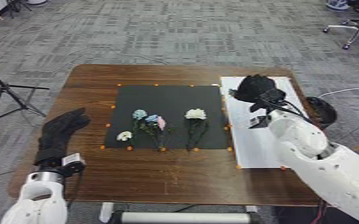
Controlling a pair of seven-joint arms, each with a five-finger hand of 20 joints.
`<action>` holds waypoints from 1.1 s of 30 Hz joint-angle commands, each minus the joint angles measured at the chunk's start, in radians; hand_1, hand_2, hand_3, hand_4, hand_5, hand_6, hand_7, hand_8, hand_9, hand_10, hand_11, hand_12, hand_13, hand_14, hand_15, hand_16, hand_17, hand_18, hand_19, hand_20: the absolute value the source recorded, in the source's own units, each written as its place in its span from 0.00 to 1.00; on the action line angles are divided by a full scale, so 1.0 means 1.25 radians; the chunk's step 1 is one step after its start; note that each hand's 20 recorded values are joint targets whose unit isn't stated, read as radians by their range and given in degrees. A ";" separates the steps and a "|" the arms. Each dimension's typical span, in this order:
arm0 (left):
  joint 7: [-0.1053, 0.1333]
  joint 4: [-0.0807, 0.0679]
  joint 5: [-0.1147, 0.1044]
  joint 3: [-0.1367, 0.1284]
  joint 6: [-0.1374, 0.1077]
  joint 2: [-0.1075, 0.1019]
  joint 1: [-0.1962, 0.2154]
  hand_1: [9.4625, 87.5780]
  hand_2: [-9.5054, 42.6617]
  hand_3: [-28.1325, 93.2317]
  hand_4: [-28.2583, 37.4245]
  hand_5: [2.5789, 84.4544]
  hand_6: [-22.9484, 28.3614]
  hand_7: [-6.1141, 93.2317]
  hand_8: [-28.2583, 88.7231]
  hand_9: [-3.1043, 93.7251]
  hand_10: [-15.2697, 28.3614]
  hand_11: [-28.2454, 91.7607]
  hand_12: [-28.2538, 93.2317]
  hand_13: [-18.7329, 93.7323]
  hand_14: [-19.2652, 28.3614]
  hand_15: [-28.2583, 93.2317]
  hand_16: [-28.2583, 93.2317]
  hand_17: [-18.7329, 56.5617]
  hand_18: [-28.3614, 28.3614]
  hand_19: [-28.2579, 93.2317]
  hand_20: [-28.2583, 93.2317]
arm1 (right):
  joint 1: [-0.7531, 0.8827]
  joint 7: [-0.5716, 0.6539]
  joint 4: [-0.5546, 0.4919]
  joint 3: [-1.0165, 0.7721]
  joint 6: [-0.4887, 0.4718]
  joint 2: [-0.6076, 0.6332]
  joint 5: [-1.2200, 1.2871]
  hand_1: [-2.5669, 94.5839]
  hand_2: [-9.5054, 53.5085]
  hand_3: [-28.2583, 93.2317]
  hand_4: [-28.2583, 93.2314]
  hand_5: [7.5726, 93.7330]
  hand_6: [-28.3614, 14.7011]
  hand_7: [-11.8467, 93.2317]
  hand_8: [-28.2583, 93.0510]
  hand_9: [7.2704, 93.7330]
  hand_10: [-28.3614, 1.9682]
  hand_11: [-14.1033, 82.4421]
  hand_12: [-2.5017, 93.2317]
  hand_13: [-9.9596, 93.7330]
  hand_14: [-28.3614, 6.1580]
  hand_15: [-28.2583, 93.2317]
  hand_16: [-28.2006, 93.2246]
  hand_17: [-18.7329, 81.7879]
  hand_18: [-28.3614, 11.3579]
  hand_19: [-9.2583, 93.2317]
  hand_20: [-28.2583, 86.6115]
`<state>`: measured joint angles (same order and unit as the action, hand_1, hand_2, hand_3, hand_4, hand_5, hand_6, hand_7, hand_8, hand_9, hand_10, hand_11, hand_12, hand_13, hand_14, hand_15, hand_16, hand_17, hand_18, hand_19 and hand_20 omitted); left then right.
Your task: Arrange flowers
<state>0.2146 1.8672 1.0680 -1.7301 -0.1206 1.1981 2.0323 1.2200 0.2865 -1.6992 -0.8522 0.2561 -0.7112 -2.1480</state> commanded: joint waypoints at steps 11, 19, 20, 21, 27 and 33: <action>-0.002 0.012 0.001 -0.010 0.004 -0.001 0.013 0.23 0.30 0.79 0.01 0.63 0.45 0.23 0.18 0.57 0.69 0.44 0.36 0.54 0.79 0.46 0.24 0.35 0.71 0.33 0.39 | 0.010 -0.022 -0.070 0.128 -0.064 0.045 -0.043 0.62 0.07 0.65 0.11 0.82 0.73 0.28 0.29 0.87 0.60 0.27 0.28 0.91 0.68 0.76 0.50 0.67 0.18 1.00 0.73; 0.001 0.012 0.001 -0.008 0.002 0.001 0.015 0.23 0.29 0.80 0.01 0.63 0.46 0.23 0.18 0.57 0.68 0.44 0.36 0.54 0.79 0.46 0.24 0.35 0.71 0.33 0.39 | -0.035 -0.037 -0.079 0.191 -0.081 0.040 -0.037 0.62 0.07 0.66 0.11 0.82 0.73 0.28 0.29 0.87 0.60 0.27 0.27 0.91 0.68 0.76 0.50 0.67 0.18 1.00 0.73; 0.002 0.012 0.002 -0.008 0.001 0.001 0.015 0.23 0.29 0.80 0.01 0.63 0.46 0.23 0.18 0.57 0.69 0.44 0.36 0.54 0.79 0.46 0.24 0.35 0.71 0.33 0.39 | -0.040 -0.036 -0.078 0.194 -0.084 0.039 -0.035 0.62 0.06 0.66 0.11 0.82 0.73 0.28 0.29 0.87 0.60 0.27 0.27 0.91 0.68 0.76 0.50 0.67 0.18 1.00 0.73; 0.002 0.011 0.001 -0.008 0.003 0.002 0.015 0.23 0.29 0.80 0.01 0.63 0.46 0.23 0.18 0.57 0.68 0.44 0.36 0.54 0.79 0.46 0.24 0.35 0.71 0.33 0.39 | -0.043 -0.036 -0.076 0.195 -0.082 0.036 -0.029 0.62 0.06 0.66 0.11 0.82 0.73 0.28 0.29 0.87 0.60 0.27 0.27 0.91 0.68 0.76 0.50 0.67 0.18 1.00 0.73; 0.002 0.013 0.002 -0.012 0.007 0.004 0.019 0.23 0.28 0.80 0.01 0.62 0.47 0.23 0.18 0.57 0.68 0.44 0.36 0.54 0.79 0.46 0.24 0.35 0.71 0.33 0.39 | -0.040 -0.049 -0.084 0.155 -0.129 0.029 -0.010 0.53 0.00 0.68 0.15 0.77 0.67 0.27 0.30 0.81 0.53 0.31 0.22 0.90 0.66 0.76 0.50 0.66 0.18 1.00 0.73; -0.003 0.014 0.005 -0.016 0.014 0.006 0.020 0.23 0.26 0.80 0.01 0.62 0.47 0.23 0.18 0.57 0.68 0.44 0.36 0.53 0.79 0.46 0.24 0.35 0.71 0.33 0.39 | -0.044 -0.059 -0.092 0.140 -0.159 0.036 -0.003 0.44 0.00 0.75 0.14 0.73 0.67 0.27 0.22 0.78 0.51 0.30 0.21 0.88 0.65 0.76 0.50 0.64 0.17 0.99 0.73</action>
<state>0.2166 1.8754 1.0687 -1.7411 -0.1188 1.1972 2.0454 1.1793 0.2282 -1.7940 -0.6586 0.0846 -0.6717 -2.1532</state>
